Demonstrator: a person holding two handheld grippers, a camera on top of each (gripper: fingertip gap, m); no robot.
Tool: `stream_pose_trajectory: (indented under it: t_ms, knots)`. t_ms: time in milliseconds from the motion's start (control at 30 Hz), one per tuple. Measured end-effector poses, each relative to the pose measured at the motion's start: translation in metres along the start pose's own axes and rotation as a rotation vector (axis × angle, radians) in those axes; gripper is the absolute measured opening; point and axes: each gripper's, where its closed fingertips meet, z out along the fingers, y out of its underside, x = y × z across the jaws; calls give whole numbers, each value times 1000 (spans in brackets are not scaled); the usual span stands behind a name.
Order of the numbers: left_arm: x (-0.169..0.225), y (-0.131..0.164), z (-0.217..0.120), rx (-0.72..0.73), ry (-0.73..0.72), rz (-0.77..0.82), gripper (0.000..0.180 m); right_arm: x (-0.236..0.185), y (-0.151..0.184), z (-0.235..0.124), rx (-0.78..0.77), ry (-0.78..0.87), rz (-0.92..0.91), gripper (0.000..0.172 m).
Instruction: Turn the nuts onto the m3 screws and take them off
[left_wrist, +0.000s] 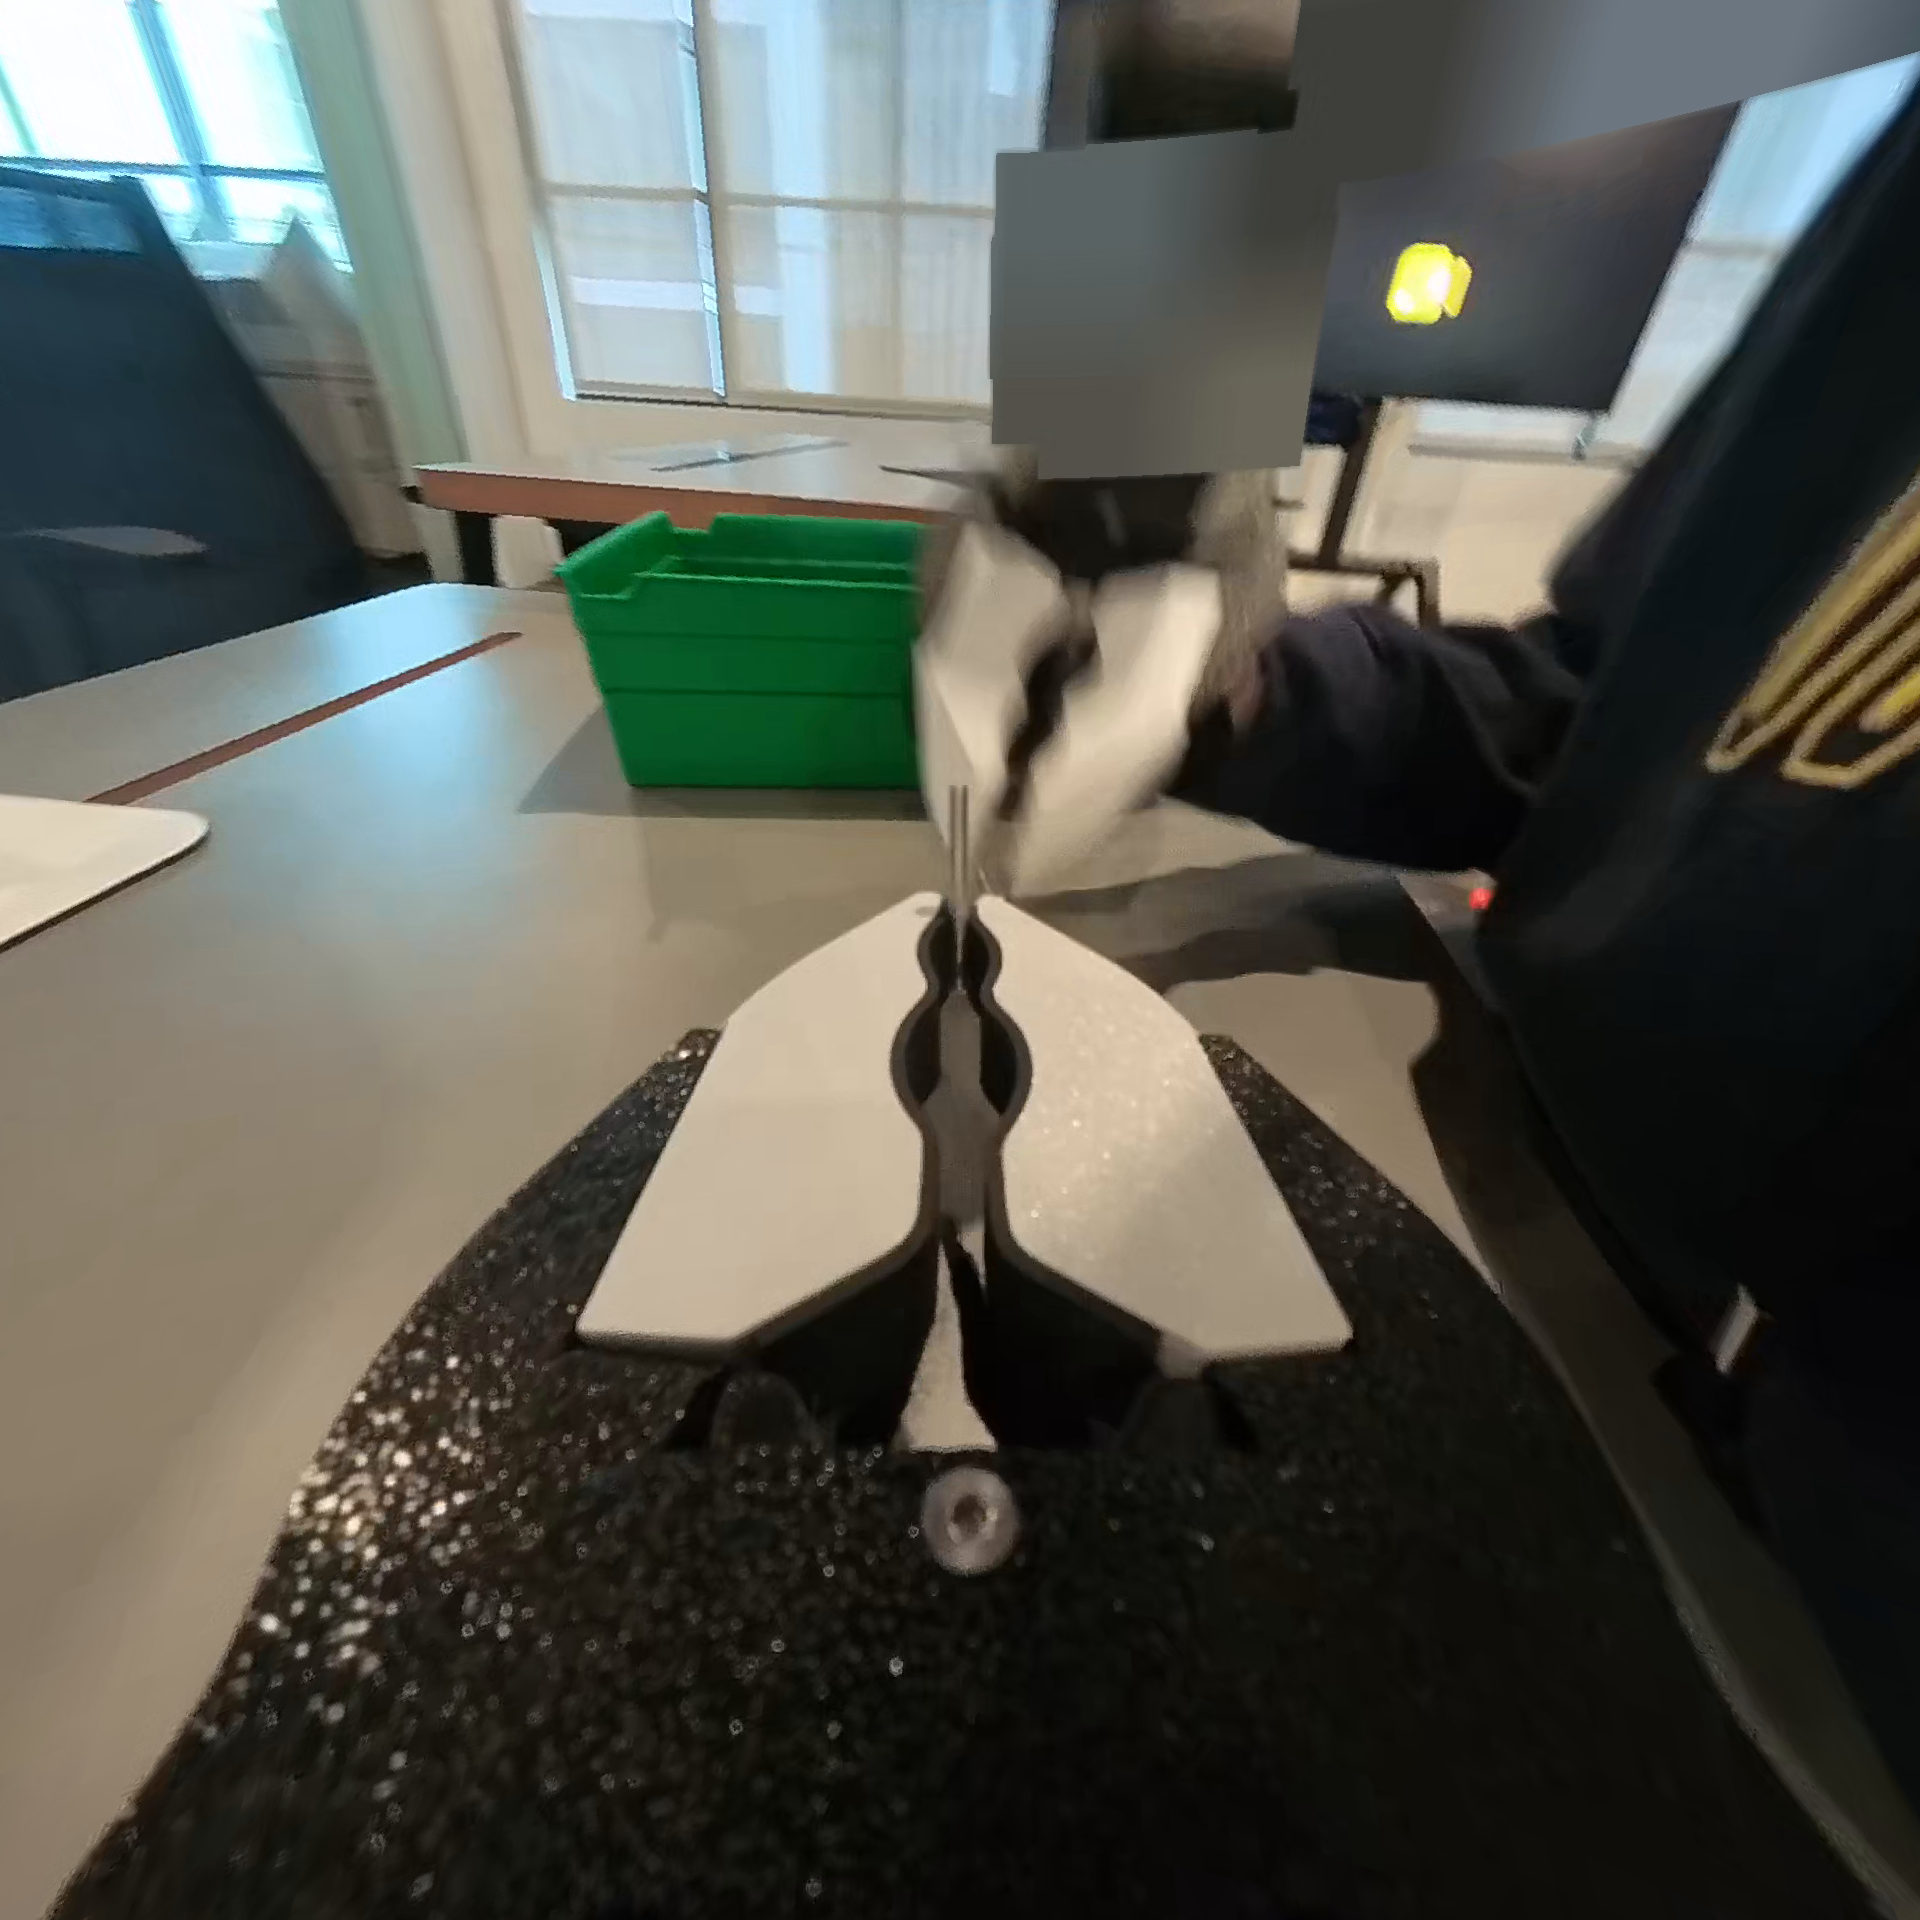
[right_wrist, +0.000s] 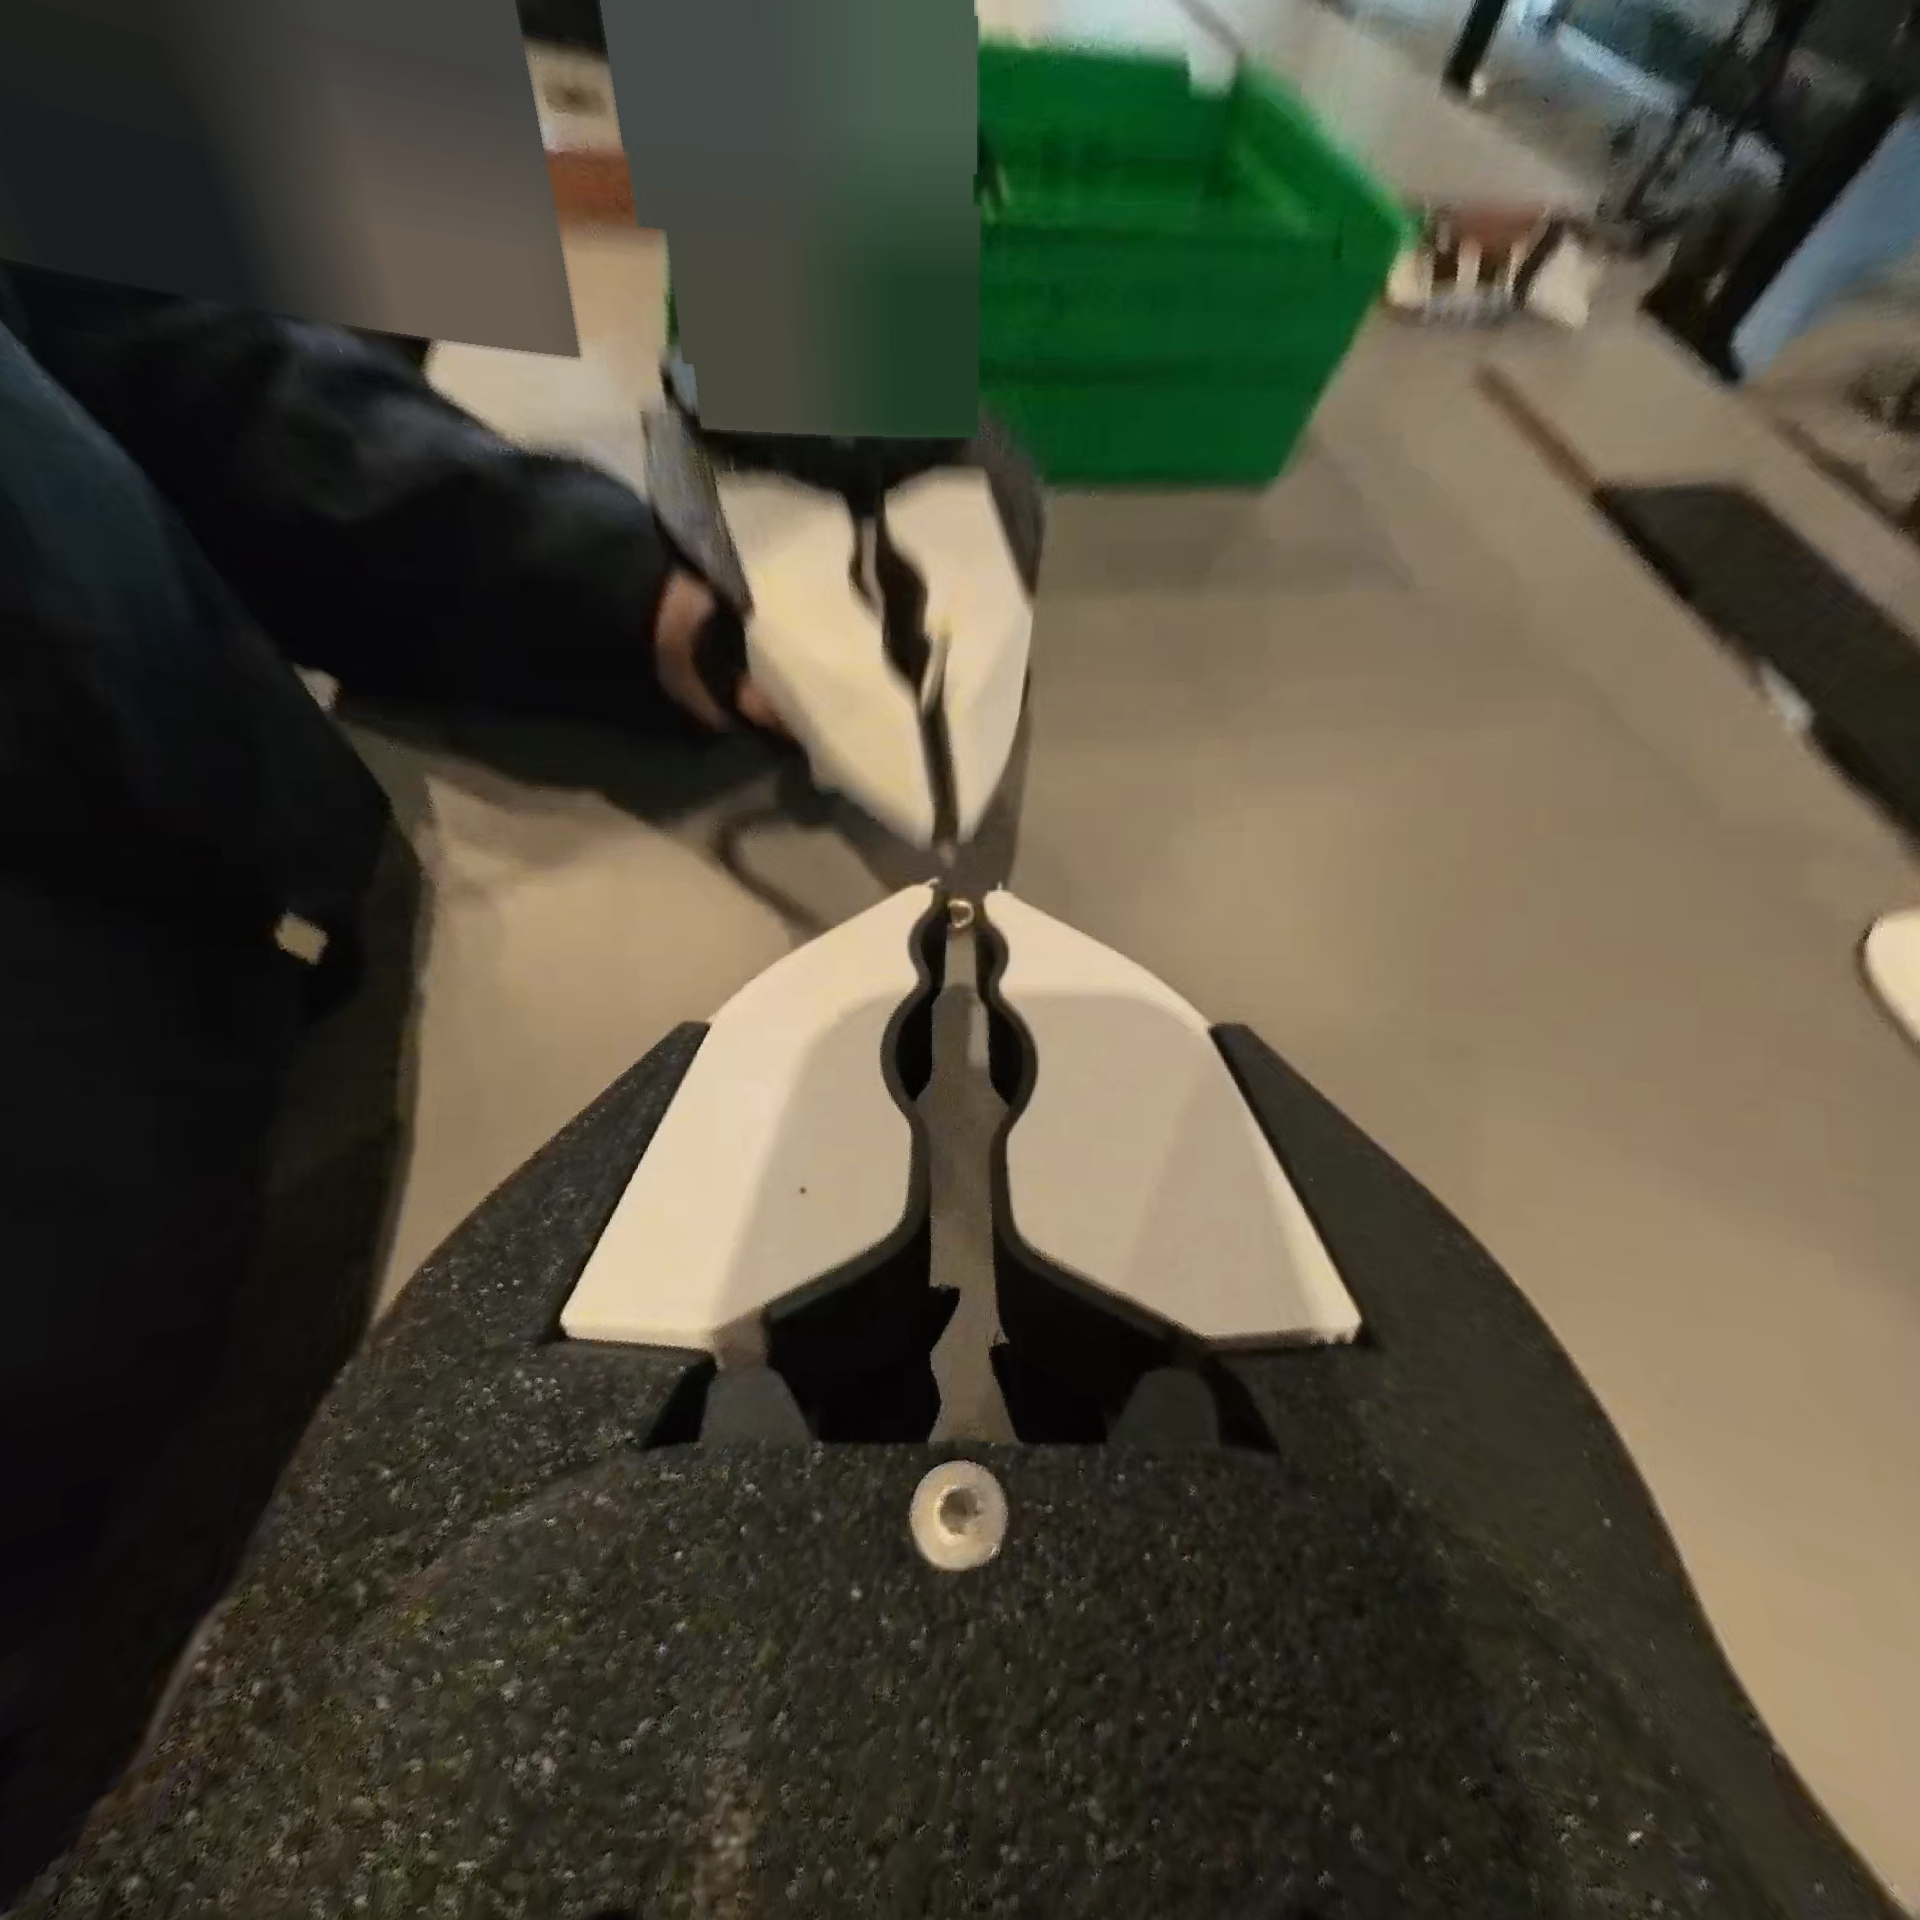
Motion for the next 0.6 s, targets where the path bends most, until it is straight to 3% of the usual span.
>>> stream_pose_trajectory:
  t_ms: [167, 600]
  knots:
    - [5, 3, 3, -22, 20, 29, 1, -4, -41, 8, 56, -79, -83, 5]
    - [7, 3, 3, -26, 35, 32, 1, -10, -38, 14, -39, -108, -115, 5]
